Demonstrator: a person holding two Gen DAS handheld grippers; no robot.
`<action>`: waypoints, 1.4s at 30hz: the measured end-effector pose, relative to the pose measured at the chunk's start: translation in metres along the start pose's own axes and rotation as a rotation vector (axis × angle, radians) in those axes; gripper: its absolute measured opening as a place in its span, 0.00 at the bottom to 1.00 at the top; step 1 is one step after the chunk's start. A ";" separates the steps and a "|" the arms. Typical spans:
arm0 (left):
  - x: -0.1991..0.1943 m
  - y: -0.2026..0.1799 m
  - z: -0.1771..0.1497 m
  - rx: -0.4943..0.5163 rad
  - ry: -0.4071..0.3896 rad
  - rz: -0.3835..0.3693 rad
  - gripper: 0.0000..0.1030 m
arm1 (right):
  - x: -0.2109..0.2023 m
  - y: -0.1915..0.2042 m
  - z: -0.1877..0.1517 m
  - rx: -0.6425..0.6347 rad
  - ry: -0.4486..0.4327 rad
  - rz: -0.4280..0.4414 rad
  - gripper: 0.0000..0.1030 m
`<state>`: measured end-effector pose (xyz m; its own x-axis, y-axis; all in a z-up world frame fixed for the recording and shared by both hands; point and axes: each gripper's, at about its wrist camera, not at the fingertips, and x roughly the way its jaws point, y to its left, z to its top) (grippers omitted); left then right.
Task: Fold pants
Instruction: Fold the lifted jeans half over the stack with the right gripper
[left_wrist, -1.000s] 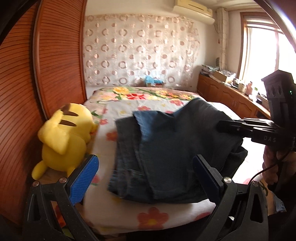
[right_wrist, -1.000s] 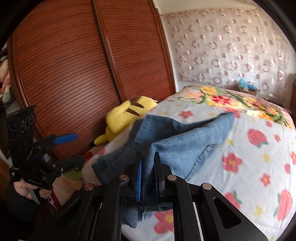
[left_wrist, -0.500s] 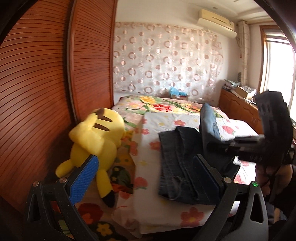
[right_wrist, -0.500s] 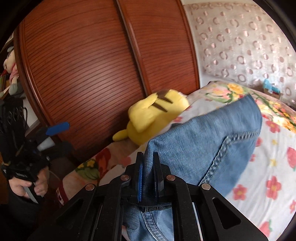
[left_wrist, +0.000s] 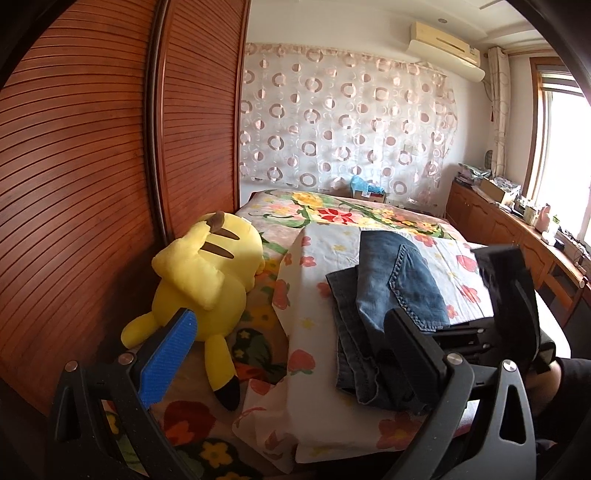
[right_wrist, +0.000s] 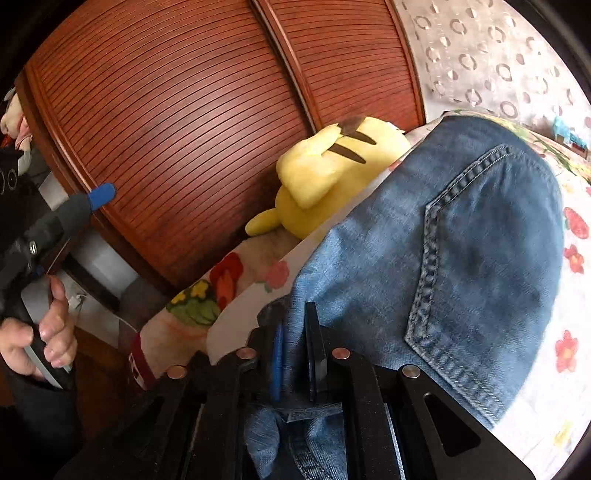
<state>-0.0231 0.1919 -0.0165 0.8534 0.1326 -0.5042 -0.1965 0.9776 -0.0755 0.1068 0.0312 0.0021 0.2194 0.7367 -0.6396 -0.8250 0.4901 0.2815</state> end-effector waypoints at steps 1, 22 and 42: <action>0.001 -0.002 -0.001 0.001 0.003 -0.004 0.98 | -0.003 0.000 0.002 -0.004 -0.003 -0.010 0.15; 0.055 -0.068 -0.015 0.079 0.127 -0.175 0.88 | -0.045 -0.057 0.030 -0.012 -0.135 -0.290 0.60; 0.089 -0.049 -0.062 -0.045 0.260 -0.217 0.59 | 0.075 -0.157 0.090 0.217 -0.019 -0.214 0.75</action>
<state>0.0323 0.1456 -0.1111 0.7270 -0.1295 -0.6744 -0.0500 0.9695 -0.2400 0.3001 0.0516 -0.0255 0.3877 0.6140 -0.6875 -0.6292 0.7214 0.2893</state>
